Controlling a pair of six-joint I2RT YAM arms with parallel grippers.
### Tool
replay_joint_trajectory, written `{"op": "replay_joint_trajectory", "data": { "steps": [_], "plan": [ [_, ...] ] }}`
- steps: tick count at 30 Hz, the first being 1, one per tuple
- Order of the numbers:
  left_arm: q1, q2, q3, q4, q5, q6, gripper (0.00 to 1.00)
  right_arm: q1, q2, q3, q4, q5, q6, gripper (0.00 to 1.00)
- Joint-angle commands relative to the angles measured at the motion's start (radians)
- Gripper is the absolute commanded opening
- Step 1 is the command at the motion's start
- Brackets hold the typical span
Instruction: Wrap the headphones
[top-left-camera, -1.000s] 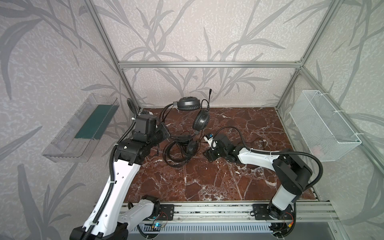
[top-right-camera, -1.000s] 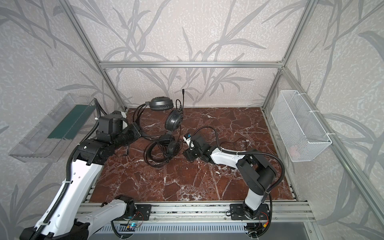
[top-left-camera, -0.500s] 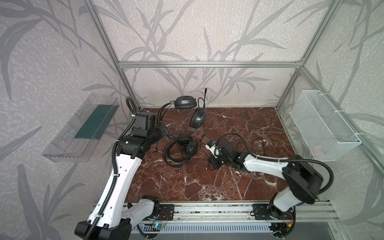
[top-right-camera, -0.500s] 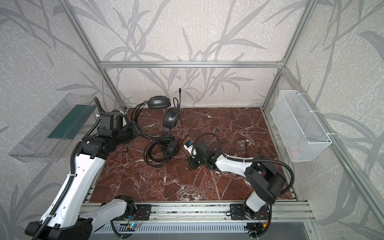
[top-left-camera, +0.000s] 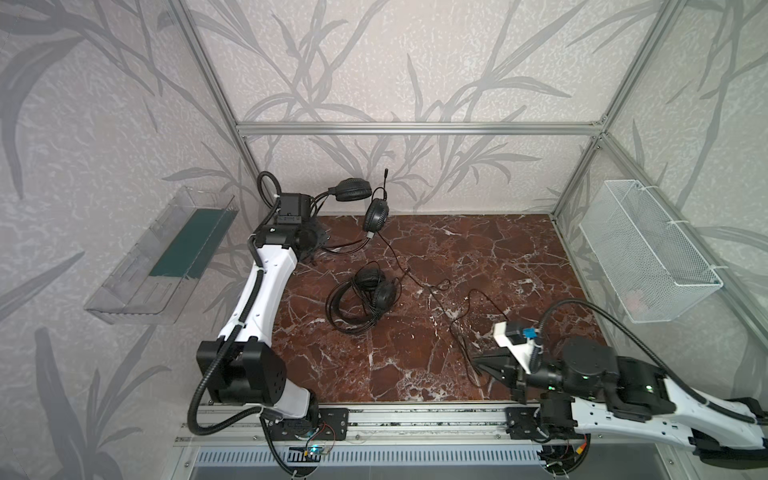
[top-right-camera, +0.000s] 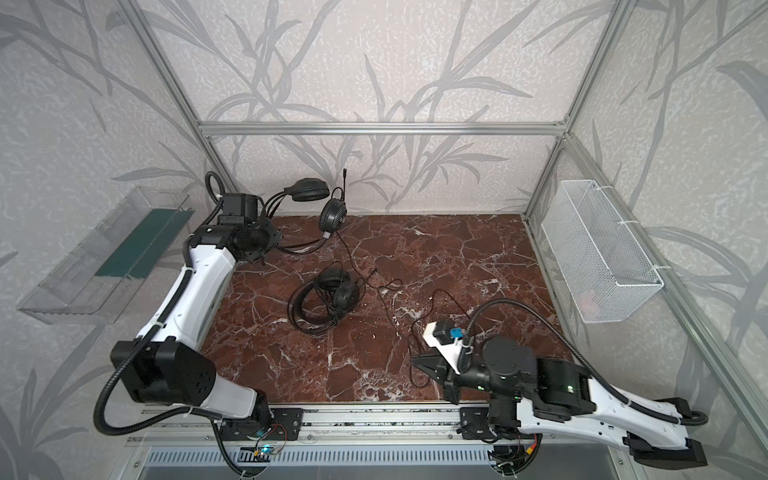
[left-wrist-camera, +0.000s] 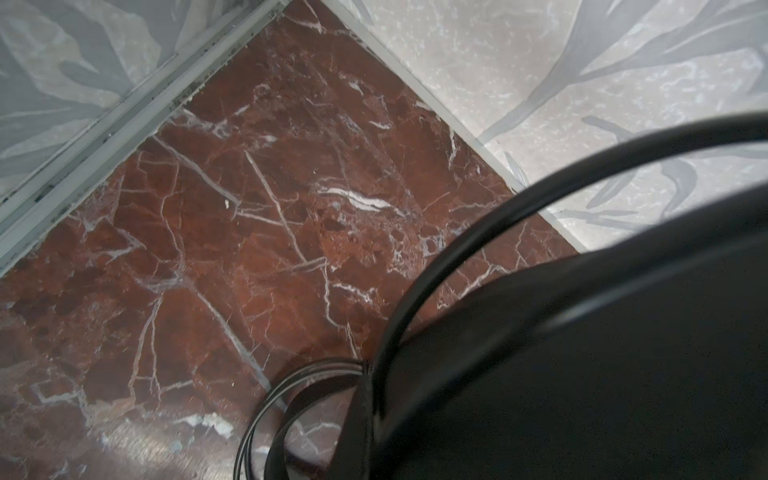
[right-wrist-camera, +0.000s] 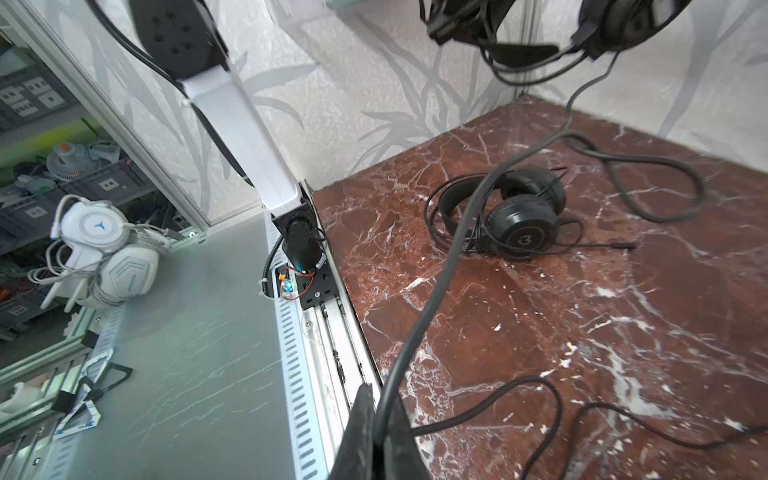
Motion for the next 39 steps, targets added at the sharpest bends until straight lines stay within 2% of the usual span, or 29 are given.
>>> {"op": "replay_joint_trajectory", "data": {
  "steps": [1, 5, 8, 11, 13, 17, 22, 25, 28, 31, 35, 39],
  "plan": [
    [0.016, 0.058, 0.074, 0.051, -0.094, 0.030, 0.00, 0.015, -0.034, 0.123, -0.242, 0.059, 0.000, 0.00],
    [0.018, 0.121, 0.086, 0.049, -0.162, 0.085, 0.00, 0.015, 0.003, 0.263, -0.347, 0.104, -0.046, 0.00],
    [0.019, 0.145, 0.072, 0.065, -0.232, 0.146, 0.00, 0.013, -0.013, 0.349, -0.357, 0.139, -0.094, 0.00],
    [0.018, 0.167, 0.068, 0.071, -0.252, 0.173, 0.00, -0.007, 0.003, 0.428, -0.360, 0.117, -0.158, 0.00],
    [0.010, 0.188, 0.077, 0.072, -0.238, 0.181, 0.00, -0.029, 0.041, 0.455, -0.348, 0.043, -0.201, 0.00],
    [-0.087, 0.217, 0.136, 0.039, -0.279, 0.244, 0.00, -0.045, 0.183, 0.459, -0.290, -0.142, -0.255, 0.00],
    [-0.169, 0.179, 0.142, 0.046, -0.233, 0.278, 0.00, -0.042, 0.378, 0.560, -0.362, -0.199, -0.357, 0.00],
    [-0.223, 0.143, 0.110, 0.066, -0.264, 0.348, 0.00, -0.042, 0.468, 0.670, -0.436, -0.217, -0.435, 0.00],
    [-0.287, 0.086, 0.013, 0.160, -0.309, 0.432, 0.00, -0.041, 0.557, 0.782, -0.520, -0.231, -0.501, 0.00],
    [-0.336, 0.061, -0.004, 0.177, -0.344, 0.458, 0.00, -0.036, 0.650, 0.853, -0.604, -0.256, -0.547, 0.00],
    [-0.404, 0.005, -0.043, 0.232, -0.313, 0.523, 0.00, -0.008, 0.735, 0.941, -0.685, -0.253, -0.590, 0.00],
    [-0.516, -0.069, -0.150, 0.327, -0.284, 0.670, 0.00, 0.031, 0.780, 1.048, -0.720, -0.214, -0.608, 0.00]
  ]
}}
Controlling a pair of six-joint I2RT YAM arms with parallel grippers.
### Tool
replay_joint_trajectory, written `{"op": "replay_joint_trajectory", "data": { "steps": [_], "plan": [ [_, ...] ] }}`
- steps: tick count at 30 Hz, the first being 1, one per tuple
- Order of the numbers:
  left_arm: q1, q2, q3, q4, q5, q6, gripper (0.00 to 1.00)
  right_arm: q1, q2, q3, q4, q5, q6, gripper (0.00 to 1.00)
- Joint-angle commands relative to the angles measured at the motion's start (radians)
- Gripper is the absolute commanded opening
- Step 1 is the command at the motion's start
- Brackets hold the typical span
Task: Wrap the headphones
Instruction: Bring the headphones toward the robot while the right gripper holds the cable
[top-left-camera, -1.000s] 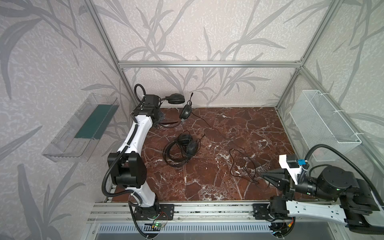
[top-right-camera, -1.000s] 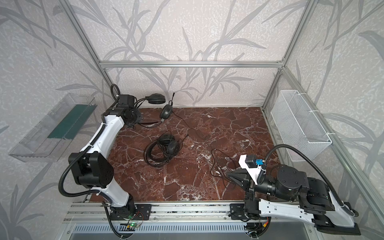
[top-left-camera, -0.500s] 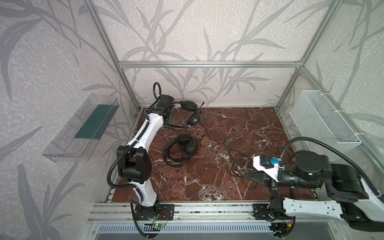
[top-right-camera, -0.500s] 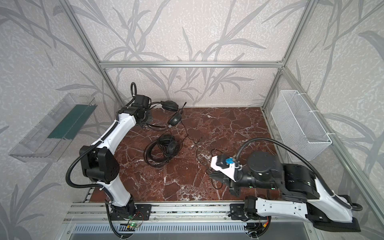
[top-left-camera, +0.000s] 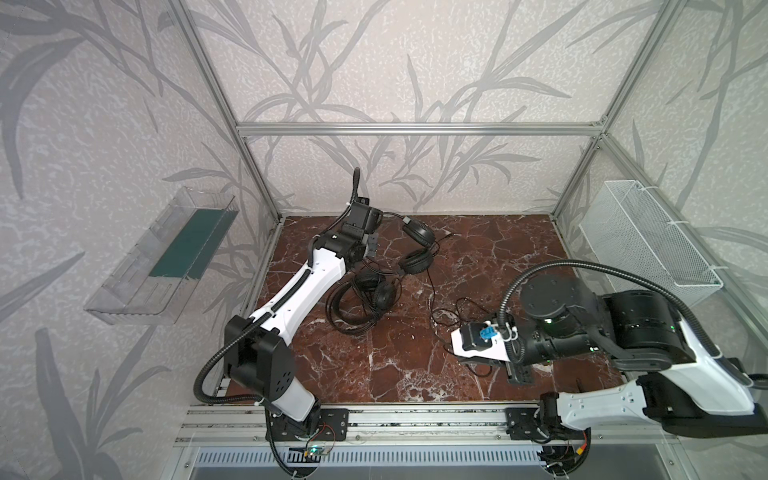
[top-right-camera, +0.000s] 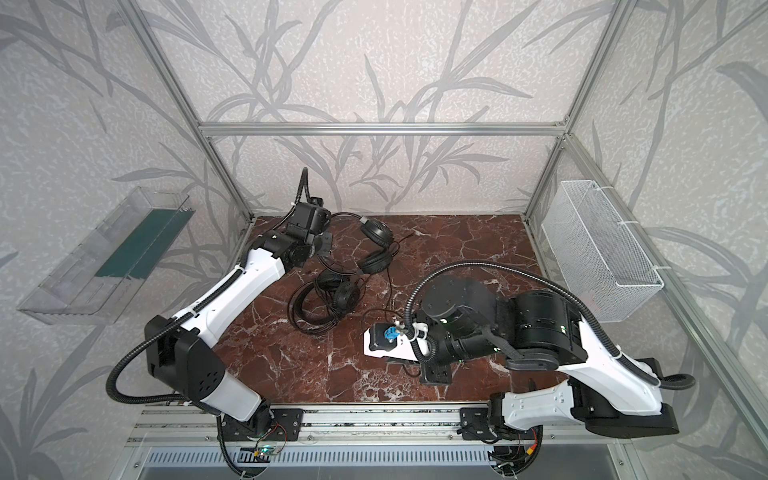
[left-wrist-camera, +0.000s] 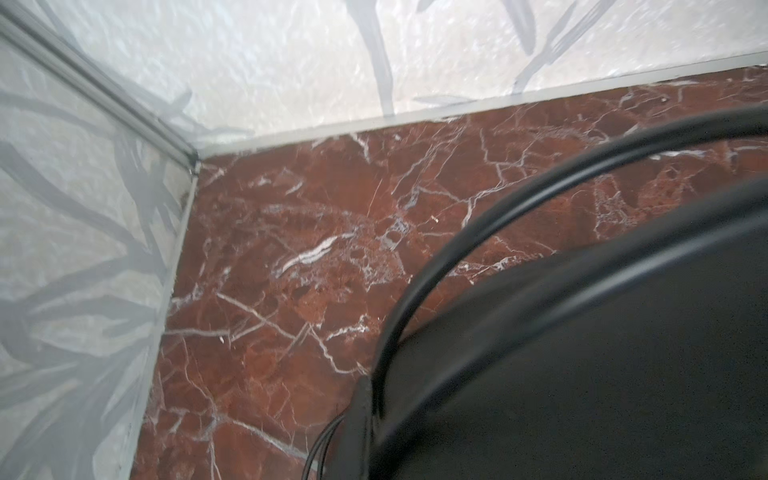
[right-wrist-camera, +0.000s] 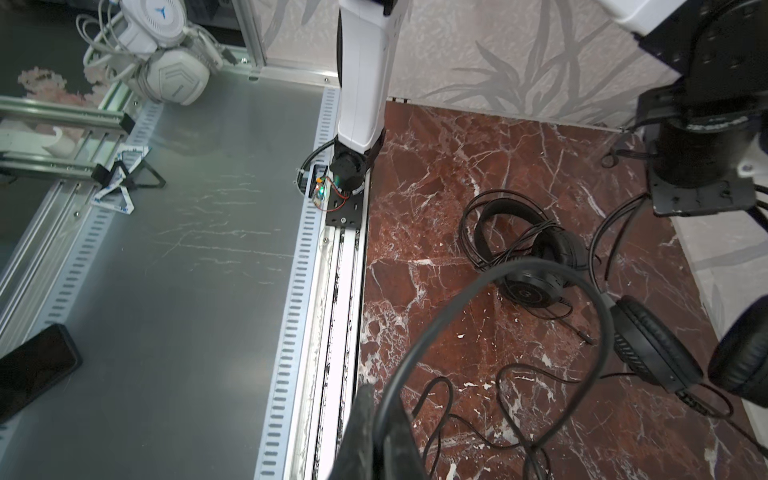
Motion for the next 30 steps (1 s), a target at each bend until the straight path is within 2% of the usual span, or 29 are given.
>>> {"op": "replay_joint_trajectory", "data": {
  "steps": [1, 7, 15, 19, 24, 27, 30],
  "plan": [
    [-0.085, -0.083, -0.059, 0.137, 0.045, 0.134, 0.00, 0.026, 0.014, 0.090, -0.073, 0.011, -0.049, 0.00],
    [-0.209, -0.147, -0.144, 0.122, 0.133, 0.211, 0.00, 0.040, 0.027, 0.164, -0.072, 0.012, -0.077, 0.00],
    [-0.415, -0.278, -0.262, 0.056, 0.163, 0.240, 0.00, 0.040, -0.060, 0.148, -0.001, 0.112, -0.112, 0.00],
    [-0.535, -0.325, -0.303, 0.015, 0.181, 0.204, 0.00, 0.039, -0.076, 0.114, 0.021, 0.184, -0.126, 0.00],
    [-0.596, -0.420, -0.363, -0.035, 0.278, 0.127, 0.00, 0.009, -0.126, 0.038, 0.087, 0.299, -0.154, 0.00],
    [-0.625, -0.472, -0.398, -0.062, 0.339, 0.077, 0.00, -0.034, -0.152, 0.005, 0.132, 0.314, -0.159, 0.00],
    [-0.656, -0.502, -0.417, -0.114, 0.344, 0.050, 0.00, -0.060, -0.155, -0.035, 0.178, 0.374, -0.170, 0.00]
  ]
}}
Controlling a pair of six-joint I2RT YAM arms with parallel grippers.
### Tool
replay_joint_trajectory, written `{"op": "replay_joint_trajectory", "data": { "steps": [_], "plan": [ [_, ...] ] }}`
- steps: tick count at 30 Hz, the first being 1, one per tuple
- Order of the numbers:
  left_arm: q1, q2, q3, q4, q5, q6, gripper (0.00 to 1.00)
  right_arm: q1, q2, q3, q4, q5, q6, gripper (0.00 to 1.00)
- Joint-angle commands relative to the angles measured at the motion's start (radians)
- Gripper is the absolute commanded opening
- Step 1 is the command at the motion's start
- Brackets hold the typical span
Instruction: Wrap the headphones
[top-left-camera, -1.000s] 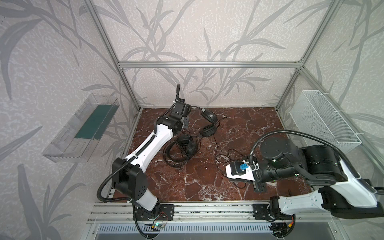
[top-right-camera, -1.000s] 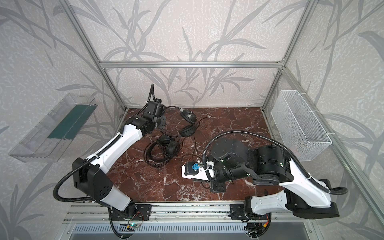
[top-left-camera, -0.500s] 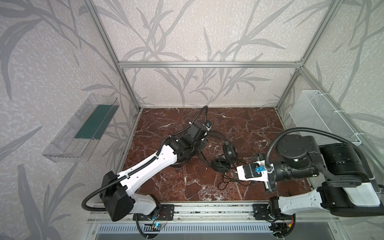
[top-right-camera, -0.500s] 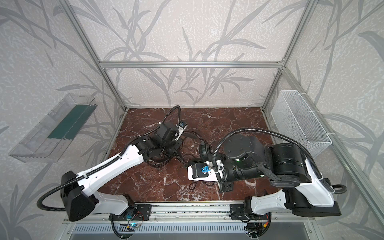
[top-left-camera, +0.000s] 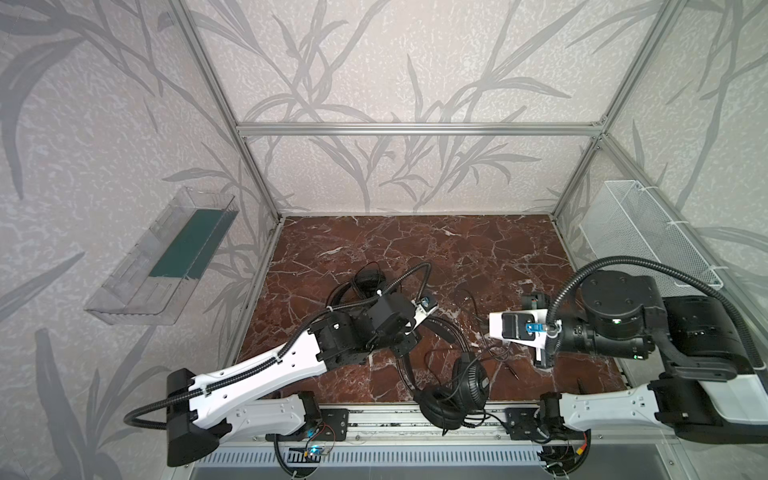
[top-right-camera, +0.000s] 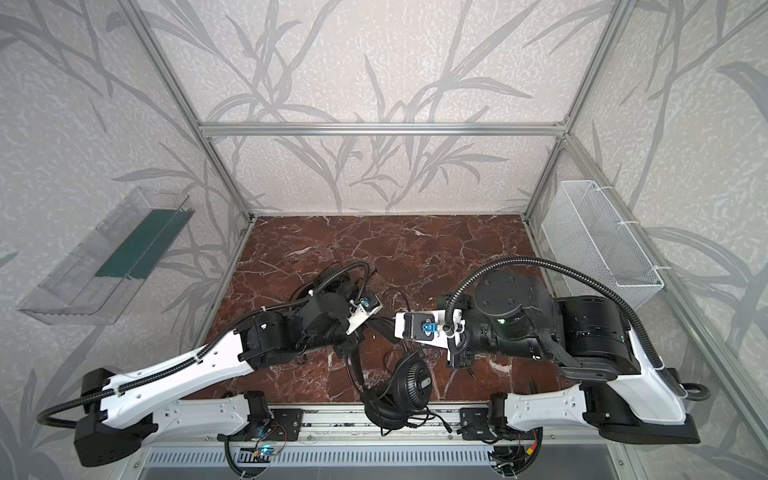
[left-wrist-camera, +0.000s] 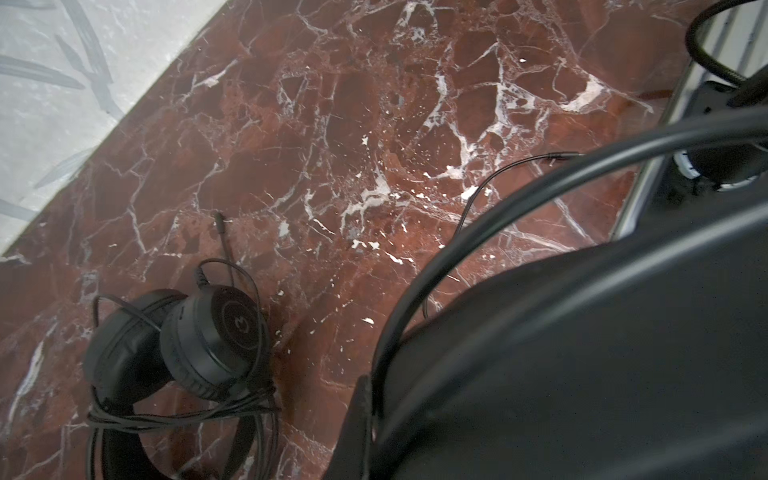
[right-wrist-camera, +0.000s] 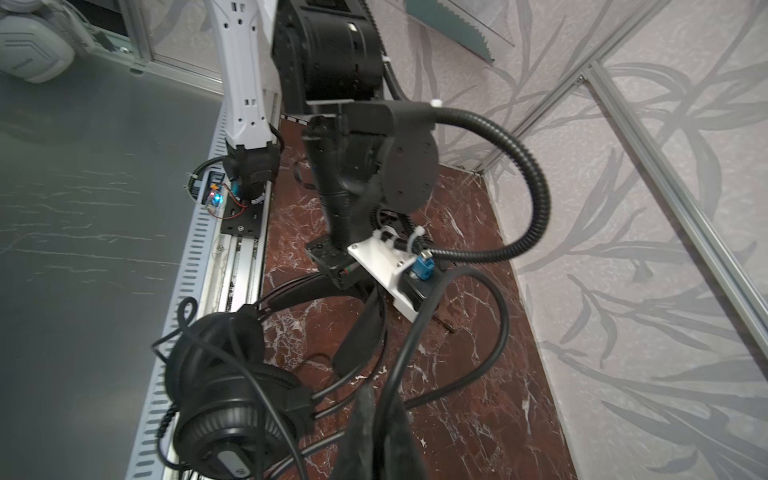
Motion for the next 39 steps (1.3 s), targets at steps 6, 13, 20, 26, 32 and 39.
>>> {"op": "replay_joint_trajectory", "data": {
  "steps": [6, 13, 20, 26, 32, 39],
  "plan": [
    [-0.041, -0.065, -0.060, -0.129, -0.102, -0.059, 0.00, -0.115, -0.009, -0.034, 0.169, -0.001, 0.005, 0.00],
    [0.034, -0.015, -0.014, -0.171, -0.523, -0.125, 0.00, -0.136, 0.045, 0.034, 0.062, -0.362, 0.036, 0.00],
    [0.155, -0.099, -0.002, -0.151, -0.452, -0.125, 0.00, -0.137, 0.022, 0.053, 0.039, -0.438, 0.060, 0.00],
    [0.142, -0.225, -0.034, -0.153, -0.261, -0.082, 0.00, -0.141, -0.017, 0.037, 0.076, -0.261, 0.021, 0.00],
    [0.097, -0.230, -0.037, -0.189, -0.214, -0.072, 0.00, -0.143, -0.003, 0.045, 0.097, -0.251, 0.009, 0.00],
    [0.032, -0.119, -0.012, -0.207, -0.173, -0.053, 0.00, -0.146, 0.022, 0.089, 0.116, -0.279, -0.009, 0.00]
  ]
}}
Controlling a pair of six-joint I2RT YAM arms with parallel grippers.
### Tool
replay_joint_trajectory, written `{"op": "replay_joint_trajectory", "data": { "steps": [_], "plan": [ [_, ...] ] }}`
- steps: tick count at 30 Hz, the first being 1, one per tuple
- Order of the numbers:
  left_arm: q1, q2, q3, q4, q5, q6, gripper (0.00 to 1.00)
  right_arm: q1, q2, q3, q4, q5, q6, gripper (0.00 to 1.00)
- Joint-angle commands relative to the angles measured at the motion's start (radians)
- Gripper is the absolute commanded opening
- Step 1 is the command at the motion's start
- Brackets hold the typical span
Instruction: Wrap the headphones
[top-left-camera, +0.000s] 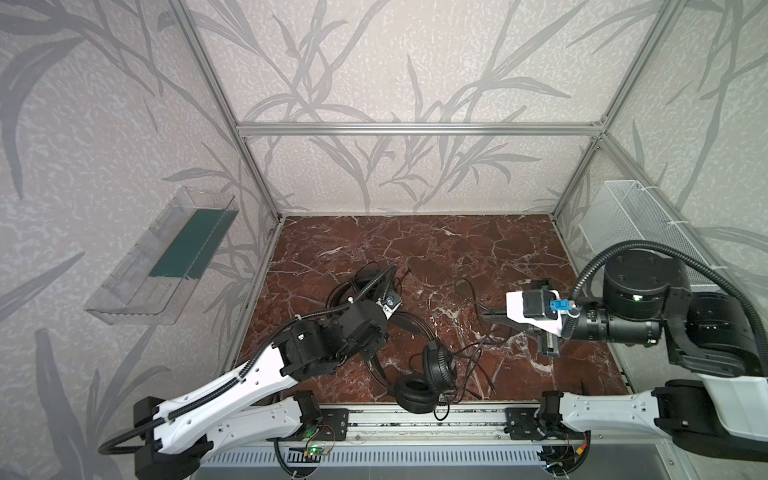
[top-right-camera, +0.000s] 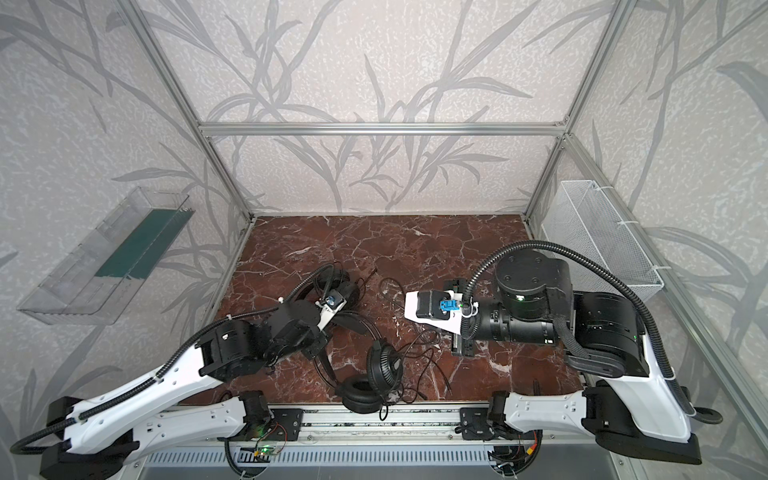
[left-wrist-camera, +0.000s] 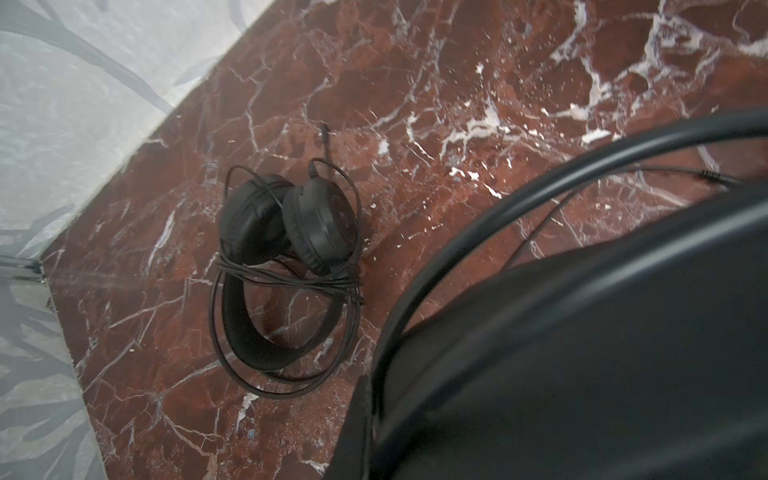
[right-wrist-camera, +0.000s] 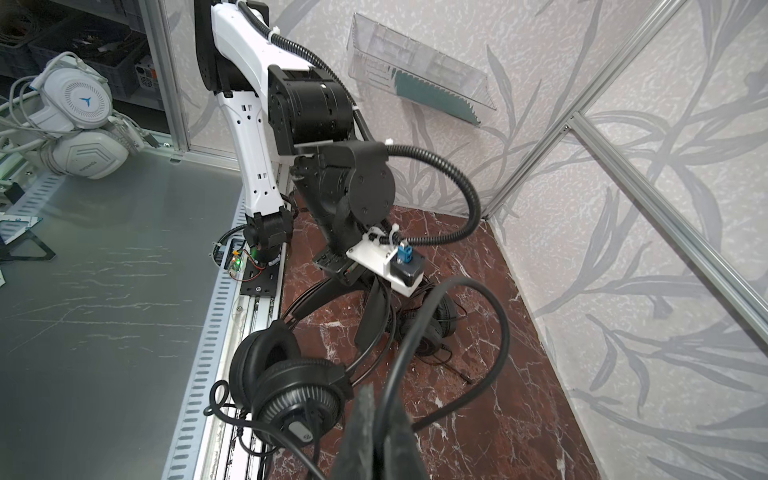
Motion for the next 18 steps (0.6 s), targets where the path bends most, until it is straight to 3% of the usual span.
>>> {"op": "replay_joint_trajectory", "data": {
  "steps": [1, 11, 18],
  "plan": [
    [-0.032, 0.028, 0.027, 0.006, 0.055, 0.009, 0.00, -0.005, 0.016, 0.044, 0.031, -0.003, -0.029, 0.00],
    [-0.086, 0.023, 0.044, 0.004, 0.149, 0.008, 0.00, -0.057, 0.053, -0.048, 0.135, 0.170, -0.062, 0.00],
    [-0.100, -0.026, 0.062, 0.006, 0.266, -0.023, 0.00, -0.271, 0.118, -0.072, 0.260, 0.073, 0.037, 0.00]
  ]
}}
